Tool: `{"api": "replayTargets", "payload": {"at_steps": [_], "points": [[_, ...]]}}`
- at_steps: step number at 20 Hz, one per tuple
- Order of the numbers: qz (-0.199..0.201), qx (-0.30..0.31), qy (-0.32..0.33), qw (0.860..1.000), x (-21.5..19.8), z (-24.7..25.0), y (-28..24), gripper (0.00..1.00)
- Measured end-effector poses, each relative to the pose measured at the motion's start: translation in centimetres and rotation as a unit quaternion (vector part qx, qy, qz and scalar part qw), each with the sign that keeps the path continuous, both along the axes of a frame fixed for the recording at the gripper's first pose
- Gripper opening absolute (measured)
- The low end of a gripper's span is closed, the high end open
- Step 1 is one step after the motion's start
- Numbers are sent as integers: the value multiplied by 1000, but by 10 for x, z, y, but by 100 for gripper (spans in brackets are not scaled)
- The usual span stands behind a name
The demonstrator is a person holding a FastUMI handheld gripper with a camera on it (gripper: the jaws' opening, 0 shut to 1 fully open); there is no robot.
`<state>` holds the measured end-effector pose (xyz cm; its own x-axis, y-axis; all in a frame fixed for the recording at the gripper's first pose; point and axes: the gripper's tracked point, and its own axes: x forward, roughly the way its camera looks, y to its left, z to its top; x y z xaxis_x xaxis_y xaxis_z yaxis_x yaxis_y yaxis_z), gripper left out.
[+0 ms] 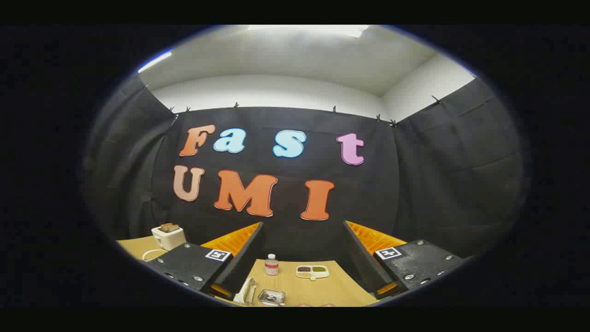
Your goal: Take the plate from the dish rack, then take the spoon from the basket and place it into the plate.
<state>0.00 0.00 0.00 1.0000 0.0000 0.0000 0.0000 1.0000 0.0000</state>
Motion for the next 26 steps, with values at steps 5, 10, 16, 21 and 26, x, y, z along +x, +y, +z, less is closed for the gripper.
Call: {"api": "replayTargets", "payload": {"at_steps": [5, 10, 16, 21, 26], "points": [[15, 0, 6, 1000, 1, -5, 12, 98], [21, -3, 7, 1000, 5, -7, 19, 98], [28, 1, 11, 1000, 8, -11, 26, 98], [32, -1, 14, 999, 12, -14, 30, 98], [43, 6, 29, 999, 17, -23, 41, 98]]}}
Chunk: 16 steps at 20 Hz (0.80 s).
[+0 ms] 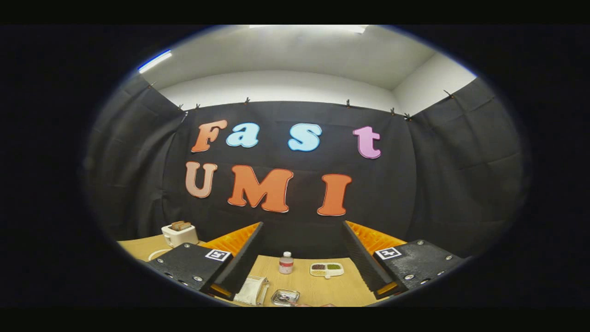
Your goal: Take the plate from the dish rack, then take the spoon from the basket and place it into the plate.
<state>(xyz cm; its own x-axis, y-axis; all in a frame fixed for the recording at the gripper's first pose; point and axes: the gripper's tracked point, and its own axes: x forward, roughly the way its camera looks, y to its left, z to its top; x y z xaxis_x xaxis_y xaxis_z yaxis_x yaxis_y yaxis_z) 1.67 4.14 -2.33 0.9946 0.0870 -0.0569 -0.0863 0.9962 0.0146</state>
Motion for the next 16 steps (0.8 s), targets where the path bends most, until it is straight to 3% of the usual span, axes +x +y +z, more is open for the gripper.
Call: {"api": "replayTargets", "payload": {"at_steps": [8, 16], "points": [[39, -6, 28, 999, 9, -20, 37, 98], [93, -29, 110, 989, 20, -71, 94, 98]]}}
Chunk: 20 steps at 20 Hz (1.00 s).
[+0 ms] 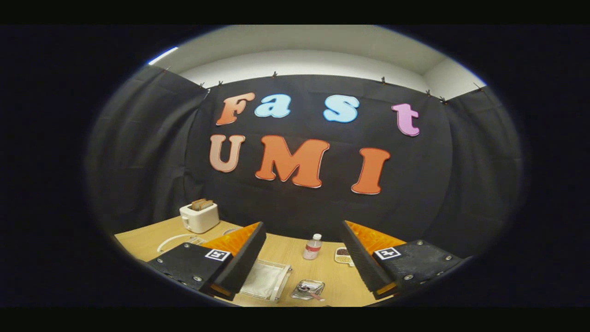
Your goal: Take the plate from the dish rack, then take the spoon from the basket and place it into the plate.
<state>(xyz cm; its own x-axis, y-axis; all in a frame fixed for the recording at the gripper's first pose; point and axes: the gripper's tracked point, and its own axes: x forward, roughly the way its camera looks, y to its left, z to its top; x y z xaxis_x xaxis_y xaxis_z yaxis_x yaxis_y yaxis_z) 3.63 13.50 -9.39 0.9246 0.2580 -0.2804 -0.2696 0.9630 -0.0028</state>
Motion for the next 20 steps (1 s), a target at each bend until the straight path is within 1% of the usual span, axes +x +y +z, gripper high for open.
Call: {"api": "replayTargets", "payload": {"at_steps": [4, 8, 11, 13, 16, 18, 20], "points": [[36, 25, 81, 996, -1, -37, 40, 96], [61, 34, 159, 985, 2, -68, 68, 95], [74, 31, 217, 973, 3, -91, 83, 95], [76, 35, 266, 960, 6, -112, 90, 95], [75, 44, 352, 932, 6, -143, 100, 93], [72, 31, 398, 914, 5, -166, 103, 92], [73, 14, 424, 903, 8, -178, 106, 91]]}}
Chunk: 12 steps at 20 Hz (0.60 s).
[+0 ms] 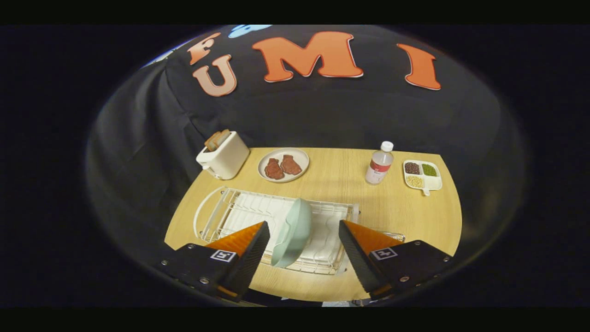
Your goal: Take the plate from the dish rack, then take the spoon from the basket and place it into the plate.
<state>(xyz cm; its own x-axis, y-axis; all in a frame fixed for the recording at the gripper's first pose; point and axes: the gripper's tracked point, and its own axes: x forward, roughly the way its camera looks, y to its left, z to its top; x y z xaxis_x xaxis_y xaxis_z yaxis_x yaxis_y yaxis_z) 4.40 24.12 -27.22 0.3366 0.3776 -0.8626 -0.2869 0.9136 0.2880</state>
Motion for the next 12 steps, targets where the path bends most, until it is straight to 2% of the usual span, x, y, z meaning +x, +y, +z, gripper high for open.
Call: {"api": "replayTargets", "payload": {"at_steps": [4, 6, 12], "points": [[15, -22, 52, 998, 2, -27, 9, 89], [9, -21, 77, 997, 8, -39, 16, 87], [24, -59, 144, 988, -3, -72, 25, 67]]}}
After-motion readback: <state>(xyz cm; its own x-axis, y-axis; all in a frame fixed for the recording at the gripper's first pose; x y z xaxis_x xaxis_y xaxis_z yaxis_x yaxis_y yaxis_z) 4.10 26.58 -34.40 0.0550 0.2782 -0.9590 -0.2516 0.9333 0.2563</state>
